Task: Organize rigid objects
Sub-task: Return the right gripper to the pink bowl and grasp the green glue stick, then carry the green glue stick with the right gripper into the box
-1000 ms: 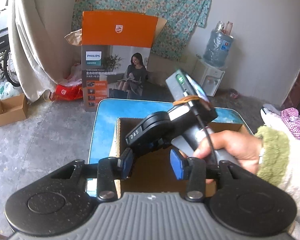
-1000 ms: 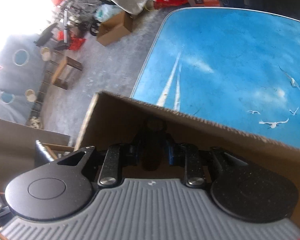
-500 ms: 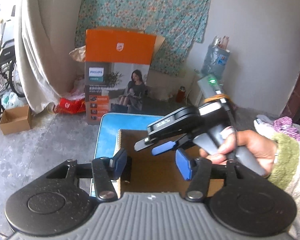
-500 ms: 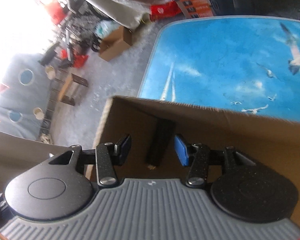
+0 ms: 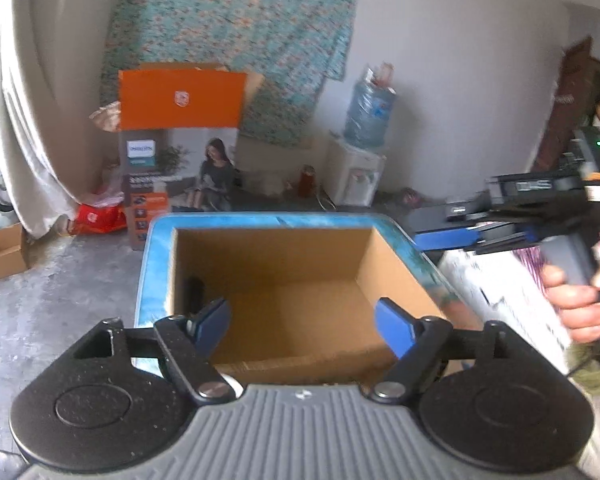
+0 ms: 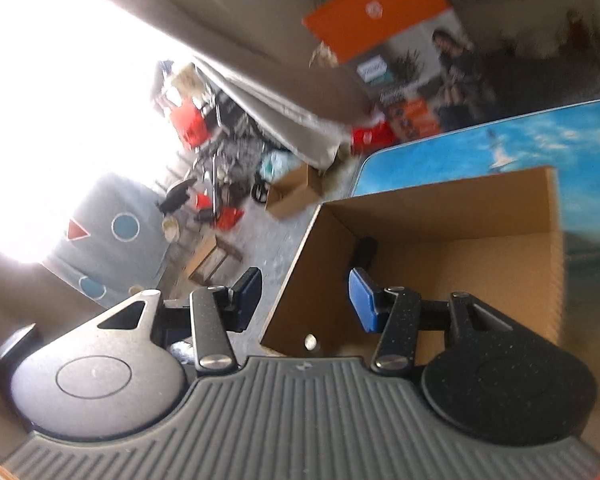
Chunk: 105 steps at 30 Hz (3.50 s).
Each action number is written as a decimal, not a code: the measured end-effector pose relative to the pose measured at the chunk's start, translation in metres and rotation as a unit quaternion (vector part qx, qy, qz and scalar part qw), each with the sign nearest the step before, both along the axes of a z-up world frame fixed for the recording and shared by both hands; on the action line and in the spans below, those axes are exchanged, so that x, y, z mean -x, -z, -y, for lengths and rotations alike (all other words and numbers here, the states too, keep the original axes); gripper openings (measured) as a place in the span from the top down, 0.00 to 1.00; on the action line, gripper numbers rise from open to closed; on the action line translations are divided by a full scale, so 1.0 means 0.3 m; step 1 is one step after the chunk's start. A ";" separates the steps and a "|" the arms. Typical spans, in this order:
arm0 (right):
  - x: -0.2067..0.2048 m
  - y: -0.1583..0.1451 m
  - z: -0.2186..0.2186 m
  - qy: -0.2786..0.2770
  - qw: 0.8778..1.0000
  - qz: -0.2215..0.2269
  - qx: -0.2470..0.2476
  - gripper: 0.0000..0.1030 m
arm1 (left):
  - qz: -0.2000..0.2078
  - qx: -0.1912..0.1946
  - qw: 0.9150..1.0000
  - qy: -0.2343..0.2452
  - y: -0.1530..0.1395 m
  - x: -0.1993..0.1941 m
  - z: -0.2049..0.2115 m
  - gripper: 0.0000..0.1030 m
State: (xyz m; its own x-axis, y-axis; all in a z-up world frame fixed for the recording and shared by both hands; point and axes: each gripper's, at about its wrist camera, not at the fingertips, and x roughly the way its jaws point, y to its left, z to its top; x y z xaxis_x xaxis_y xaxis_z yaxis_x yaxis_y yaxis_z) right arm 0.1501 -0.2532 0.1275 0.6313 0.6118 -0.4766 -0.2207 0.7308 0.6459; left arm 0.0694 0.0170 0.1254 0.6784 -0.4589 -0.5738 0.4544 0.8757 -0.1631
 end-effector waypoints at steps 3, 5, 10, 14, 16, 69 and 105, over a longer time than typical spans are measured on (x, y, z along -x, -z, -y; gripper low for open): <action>0.176 0.070 0.055 0.027 0.999 0.016 0.010 0.53 | -0.019 -0.012 0.999 0.039 0.091 0.045 0.053 0.19; 0.285 0.146 0.079 0.047 0.999 0.016 0.021 0.53 | -0.035 -0.023 0.997 0.067 0.166 0.079 0.097 0.19; 0.470 0.386 0.078 0.073 0.997 -0.027 0.027 0.54 | -0.082 -0.067 0.987 0.119 0.338 0.137 0.234 0.22; 0.519 0.532 0.042 0.068 0.995 -0.066 0.019 0.64 | -0.089 -0.098 0.981 0.139 0.432 0.162 0.322 0.37; 0.517 0.560 0.027 0.062 0.995 -0.071 0.014 0.65 | -0.085 -0.109 0.981 0.138 0.454 0.154 0.351 0.41; 0.460 0.479 -0.067 0.048 0.996 -0.013 0.077 0.87 | -0.022 -0.113 0.983 0.144 0.427 0.172 0.402 0.82; -0.195 0.119 -0.272 -0.093 0.994 0.004 0.055 0.87 | -0.063 -0.099 0.993 -0.009 0.181 -0.335 0.155 0.82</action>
